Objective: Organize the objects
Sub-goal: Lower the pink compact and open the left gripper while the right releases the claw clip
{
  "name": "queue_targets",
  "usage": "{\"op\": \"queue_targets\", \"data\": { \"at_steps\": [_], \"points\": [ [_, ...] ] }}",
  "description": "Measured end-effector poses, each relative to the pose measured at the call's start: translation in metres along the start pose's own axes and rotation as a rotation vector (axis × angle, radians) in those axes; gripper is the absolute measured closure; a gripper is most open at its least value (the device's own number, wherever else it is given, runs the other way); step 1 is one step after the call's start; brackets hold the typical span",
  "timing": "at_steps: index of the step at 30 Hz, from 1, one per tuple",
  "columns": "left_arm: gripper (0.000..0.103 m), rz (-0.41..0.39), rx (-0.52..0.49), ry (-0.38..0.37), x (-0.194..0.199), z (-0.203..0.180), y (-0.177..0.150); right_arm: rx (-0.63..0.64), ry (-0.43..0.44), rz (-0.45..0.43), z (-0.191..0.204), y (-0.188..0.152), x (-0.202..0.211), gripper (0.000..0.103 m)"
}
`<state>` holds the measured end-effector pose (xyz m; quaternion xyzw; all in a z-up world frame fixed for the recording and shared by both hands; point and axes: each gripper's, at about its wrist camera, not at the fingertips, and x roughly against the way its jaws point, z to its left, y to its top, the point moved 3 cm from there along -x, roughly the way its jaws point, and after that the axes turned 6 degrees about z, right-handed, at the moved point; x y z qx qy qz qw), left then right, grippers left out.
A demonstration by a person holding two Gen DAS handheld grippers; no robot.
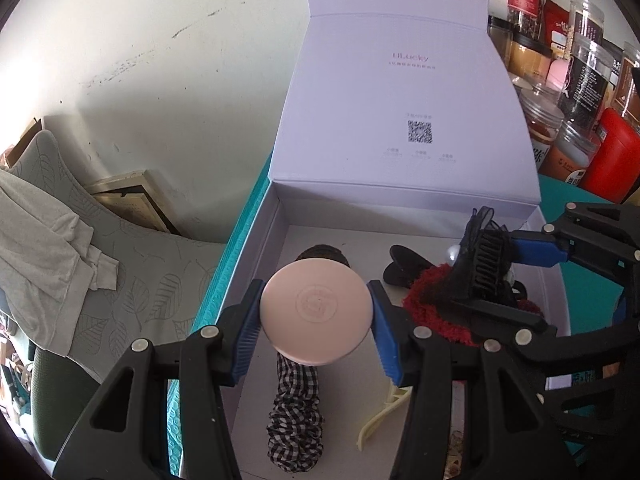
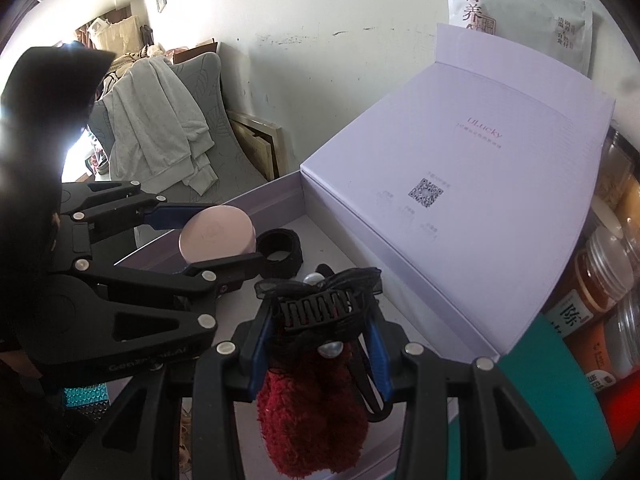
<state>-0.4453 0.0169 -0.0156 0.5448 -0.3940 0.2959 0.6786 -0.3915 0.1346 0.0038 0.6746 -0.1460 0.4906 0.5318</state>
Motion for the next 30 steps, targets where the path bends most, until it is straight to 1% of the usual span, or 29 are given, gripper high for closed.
{"op": "queue_targets", "data": {
  "at_steps": [4, 13, 14, 17, 20, 22, 24, 27, 30],
  "points": [
    [0.054, 0.023, 0.006, 0.005, -0.013, 0.0, -0.002, 0.006, -0.004, 0.011, 0.002, -0.002, -0.006, 0.061],
    [0.054, 0.079, 0.014, -0.016, -0.039, -0.004, -0.01, -0.002, 0.03, 0.017, -0.001, -0.008, -0.005, 0.061],
    [0.054, 0.082, 0.016, -0.026, -0.04, -0.004, -0.01, -0.001, 0.03, 0.017, -0.001, -0.008, -0.005, 0.061],
    [0.054, 0.079, 0.017, -0.014, -0.042, -0.003, -0.011, -0.001, 0.028, 0.02, 0.0, -0.009, -0.006, 0.06],
    [0.054, 0.093, 0.027, -0.028, -0.046, -0.001, -0.012, -0.011, 0.036, 0.024, -0.002, -0.01, -0.007, 0.06],
    [0.054, 0.103, 0.04, -0.017, -0.048, 0.002, -0.013, -0.015, 0.036, 0.025, -0.002, -0.01, -0.007, 0.06],
    [0.054, 0.101, 0.044, 0.0, -0.048, 0.005, -0.012, -0.005, 0.031, 0.011, 0.0, -0.009, -0.002, 0.06],
    [0.054, 0.102, 0.056, -0.006, -0.048, 0.009, -0.011, 0.01, 0.014, -0.007, 0.003, -0.008, 0.005, 0.06],
    [0.054, 0.086, 0.069, -0.006, -0.041, 0.016, -0.008, 0.004, 0.045, -0.027, 0.003, -0.007, 0.012, 0.06]
  ]
}}
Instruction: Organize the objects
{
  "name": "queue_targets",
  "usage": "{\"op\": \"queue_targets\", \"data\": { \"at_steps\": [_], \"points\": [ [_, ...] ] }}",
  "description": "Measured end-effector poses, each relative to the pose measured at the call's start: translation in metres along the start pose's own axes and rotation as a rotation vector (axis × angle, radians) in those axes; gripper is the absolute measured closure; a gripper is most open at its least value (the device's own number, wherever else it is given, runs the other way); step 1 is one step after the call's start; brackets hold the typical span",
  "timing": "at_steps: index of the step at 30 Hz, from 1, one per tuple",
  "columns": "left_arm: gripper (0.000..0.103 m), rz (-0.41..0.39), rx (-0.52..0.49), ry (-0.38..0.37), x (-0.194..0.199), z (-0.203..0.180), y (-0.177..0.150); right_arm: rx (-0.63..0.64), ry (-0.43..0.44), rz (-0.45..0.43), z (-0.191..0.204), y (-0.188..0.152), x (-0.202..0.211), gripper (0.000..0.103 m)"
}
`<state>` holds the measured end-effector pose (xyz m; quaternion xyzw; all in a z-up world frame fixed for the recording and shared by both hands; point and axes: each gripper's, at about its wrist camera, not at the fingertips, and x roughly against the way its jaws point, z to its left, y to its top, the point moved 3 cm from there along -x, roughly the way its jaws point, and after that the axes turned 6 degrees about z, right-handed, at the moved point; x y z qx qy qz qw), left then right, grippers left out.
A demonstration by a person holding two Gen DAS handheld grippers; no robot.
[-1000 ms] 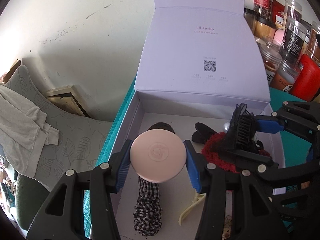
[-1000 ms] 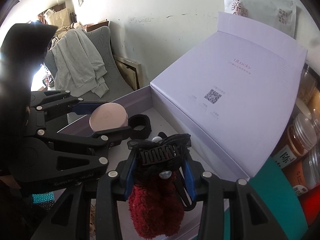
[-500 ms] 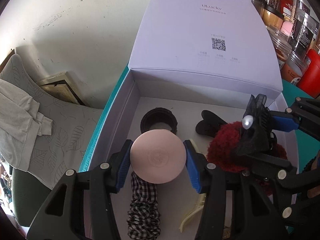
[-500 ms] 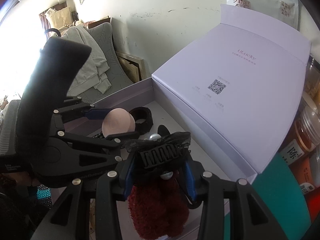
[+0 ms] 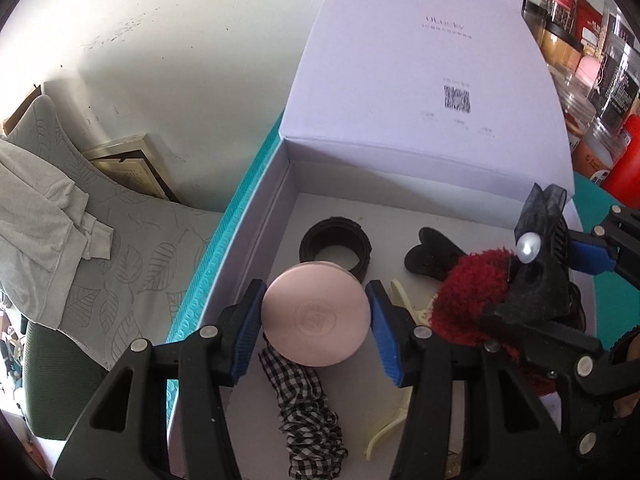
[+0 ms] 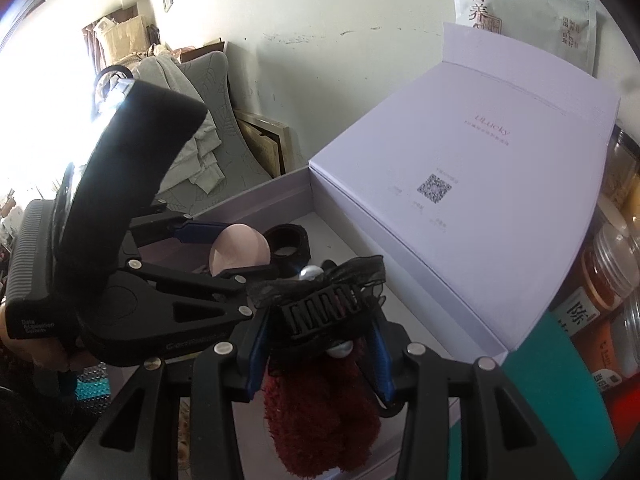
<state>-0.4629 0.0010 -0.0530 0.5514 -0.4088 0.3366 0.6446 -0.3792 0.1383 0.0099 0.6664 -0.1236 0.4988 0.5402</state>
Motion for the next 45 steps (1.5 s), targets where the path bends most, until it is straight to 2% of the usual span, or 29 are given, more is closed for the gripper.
{"op": "queue_targets", "data": {
  "at_steps": [8, 11, 12, 22, 37, 45],
  "points": [
    [0.036, -0.079, 0.025, 0.015, 0.036, 0.025, 0.007, -0.005, 0.027, -0.016, 0.002, 0.004, 0.004, 0.052],
    [0.034, -0.076, 0.037, 0.006, 0.041, 0.035, 0.008, -0.001, 0.005, -0.012, 0.003, 0.005, 0.002, 0.039],
    [0.033, -0.076, 0.04, 0.005, 0.043, 0.036, 0.008, -0.003, -0.004, -0.013, 0.004, 0.006, 0.002, 0.039],
    [0.032, -0.069, 0.058, 0.0, 0.054, 0.031, 0.005, -0.006, -0.026, -0.026, 0.007, 0.004, 0.01, 0.039],
    [0.032, -0.058, 0.072, 0.02, 0.077, 0.003, 0.001, -0.093, -0.111, -0.019, -0.008, -0.006, 0.038, 0.035],
    [0.024, -0.066, 0.078, 0.032, 0.1, -0.005, 0.0, -0.112, -0.137, -0.046, -0.01, -0.01, 0.065, 0.035]
  ]
}}
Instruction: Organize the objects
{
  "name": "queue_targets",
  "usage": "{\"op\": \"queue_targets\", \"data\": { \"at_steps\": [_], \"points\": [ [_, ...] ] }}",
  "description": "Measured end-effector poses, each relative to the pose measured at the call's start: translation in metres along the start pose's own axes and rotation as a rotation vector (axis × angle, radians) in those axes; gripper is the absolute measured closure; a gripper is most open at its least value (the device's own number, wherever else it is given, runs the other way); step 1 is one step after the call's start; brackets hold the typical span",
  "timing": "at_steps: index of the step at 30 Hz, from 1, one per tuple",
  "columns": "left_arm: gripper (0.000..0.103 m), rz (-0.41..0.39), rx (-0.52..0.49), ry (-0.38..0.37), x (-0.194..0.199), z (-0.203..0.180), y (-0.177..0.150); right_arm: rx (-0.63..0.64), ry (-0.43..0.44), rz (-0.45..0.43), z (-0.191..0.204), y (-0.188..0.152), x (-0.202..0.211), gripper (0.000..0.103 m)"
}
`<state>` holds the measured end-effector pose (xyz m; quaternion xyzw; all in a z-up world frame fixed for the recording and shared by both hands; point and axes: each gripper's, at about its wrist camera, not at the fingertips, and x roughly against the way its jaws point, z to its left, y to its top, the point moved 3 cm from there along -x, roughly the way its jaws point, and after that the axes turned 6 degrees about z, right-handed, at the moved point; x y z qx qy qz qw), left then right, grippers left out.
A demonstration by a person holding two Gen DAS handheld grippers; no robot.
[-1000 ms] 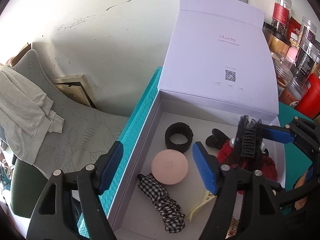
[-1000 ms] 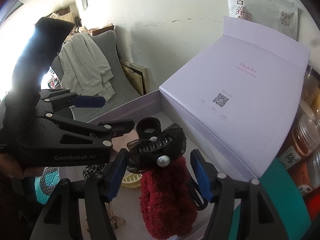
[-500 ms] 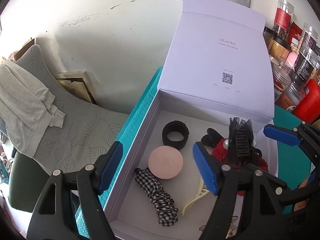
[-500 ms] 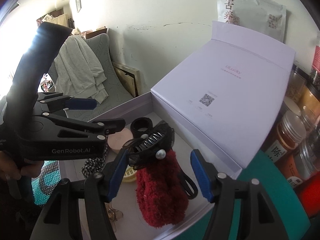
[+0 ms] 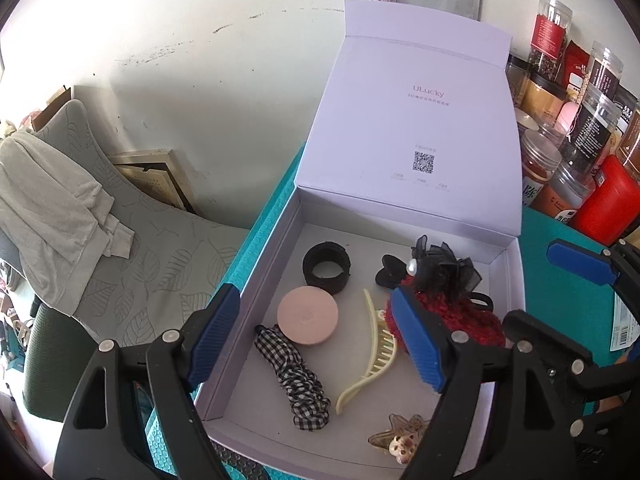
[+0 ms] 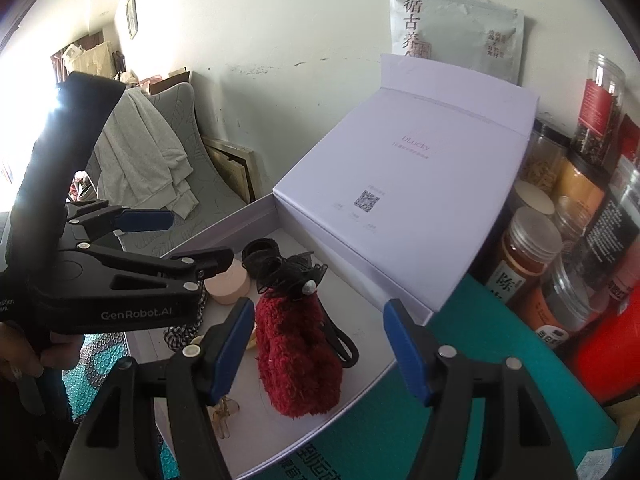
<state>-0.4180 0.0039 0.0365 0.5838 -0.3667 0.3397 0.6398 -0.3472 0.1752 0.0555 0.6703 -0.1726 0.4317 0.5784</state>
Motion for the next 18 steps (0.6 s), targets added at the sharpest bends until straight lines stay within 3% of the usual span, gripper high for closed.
{"op": "queue_targets", "data": {
  "at_steps": [18],
  "points": [
    [0.024, -0.089, 0.029, 0.02, 0.105, -0.004, -0.029, 0.011, -0.045, -0.091, 0.017, -0.016, 0.085, 0.035]
  ]
}}
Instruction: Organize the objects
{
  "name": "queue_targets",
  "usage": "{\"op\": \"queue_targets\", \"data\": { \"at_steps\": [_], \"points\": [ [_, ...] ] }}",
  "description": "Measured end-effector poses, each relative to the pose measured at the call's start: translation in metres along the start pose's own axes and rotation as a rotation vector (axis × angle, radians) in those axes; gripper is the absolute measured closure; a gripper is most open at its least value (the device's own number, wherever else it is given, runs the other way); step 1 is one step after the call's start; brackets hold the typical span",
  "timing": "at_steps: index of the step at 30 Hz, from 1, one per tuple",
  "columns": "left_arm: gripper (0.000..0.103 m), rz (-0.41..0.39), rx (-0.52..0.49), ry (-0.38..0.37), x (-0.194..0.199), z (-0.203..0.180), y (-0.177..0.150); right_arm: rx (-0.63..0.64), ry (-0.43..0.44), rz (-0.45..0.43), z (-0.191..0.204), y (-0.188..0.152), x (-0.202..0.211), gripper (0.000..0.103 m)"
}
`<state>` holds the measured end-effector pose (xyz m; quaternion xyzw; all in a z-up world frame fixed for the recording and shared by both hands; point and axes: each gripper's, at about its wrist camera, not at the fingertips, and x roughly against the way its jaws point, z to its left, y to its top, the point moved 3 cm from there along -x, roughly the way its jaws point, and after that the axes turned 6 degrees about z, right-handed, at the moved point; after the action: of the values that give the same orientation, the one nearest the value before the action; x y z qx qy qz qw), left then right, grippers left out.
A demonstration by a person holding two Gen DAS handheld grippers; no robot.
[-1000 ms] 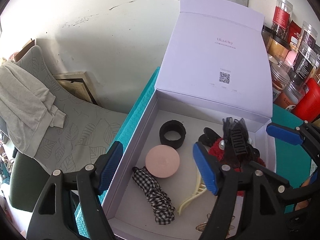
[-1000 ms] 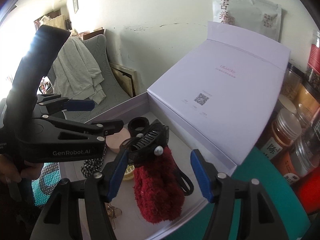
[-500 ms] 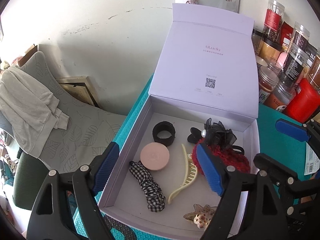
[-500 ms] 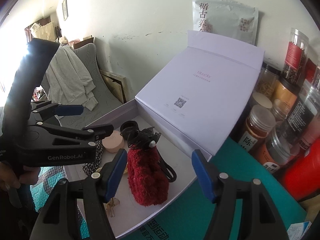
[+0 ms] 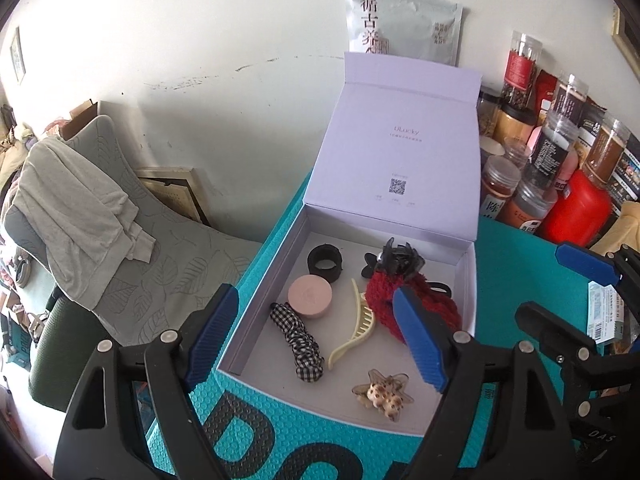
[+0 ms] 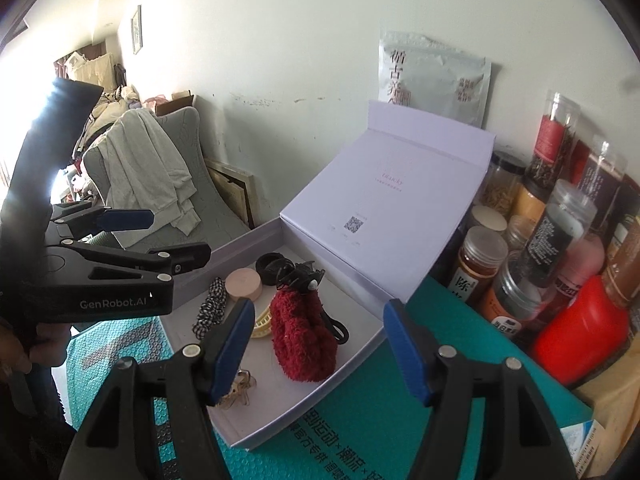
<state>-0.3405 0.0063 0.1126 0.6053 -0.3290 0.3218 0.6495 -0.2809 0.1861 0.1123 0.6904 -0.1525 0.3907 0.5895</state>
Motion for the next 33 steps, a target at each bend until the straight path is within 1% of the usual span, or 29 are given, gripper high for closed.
{"op": "queue_targets", "data": {
  "at_steps": [7, 10, 16, 19, 21, 29, 33],
  "points": [
    [0.024, -0.03, 0.0, -0.004, 0.047, -0.005, -0.019, -0.009, -0.031, -0.027, 0.008, -0.009, 0.038, 0.035],
    [0.021, -0.049, -0.002, -0.013, 0.071, -0.007, -0.032, -0.017, -0.042, -0.03, 0.012, -0.017, 0.052, 0.035],
    [0.016, -0.073, -0.004, -0.006, 0.105, -0.009, -0.058, -0.009, -0.05, -0.054, 0.022, -0.033, 0.081, 0.035],
    [0.014, -0.087, 0.007, -0.007, 0.119, -0.009, -0.071, -0.004, -0.054, -0.064, 0.029, -0.042, 0.095, 0.035],
    [0.01, -0.092, 0.015, -0.008, 0.127, -0.009, -0.081, -0.008, -0.06, -0.069, 0.032, -0.05, 0.103, 0.035],
    [0.008, -0.103, 0.021, 0.006, 0.155, -0.012, -0.118, -0.01, -0.075, -0.059, 0.043, -0.079, 0.121, 0.035],
    [0.005, -0.098, 0.025, 0.015, 0.164, -0.013, -0.137, -0.013, -0.083, -0.063, 0.046, -0.091, 0.13, 0.031]
  ]
}}
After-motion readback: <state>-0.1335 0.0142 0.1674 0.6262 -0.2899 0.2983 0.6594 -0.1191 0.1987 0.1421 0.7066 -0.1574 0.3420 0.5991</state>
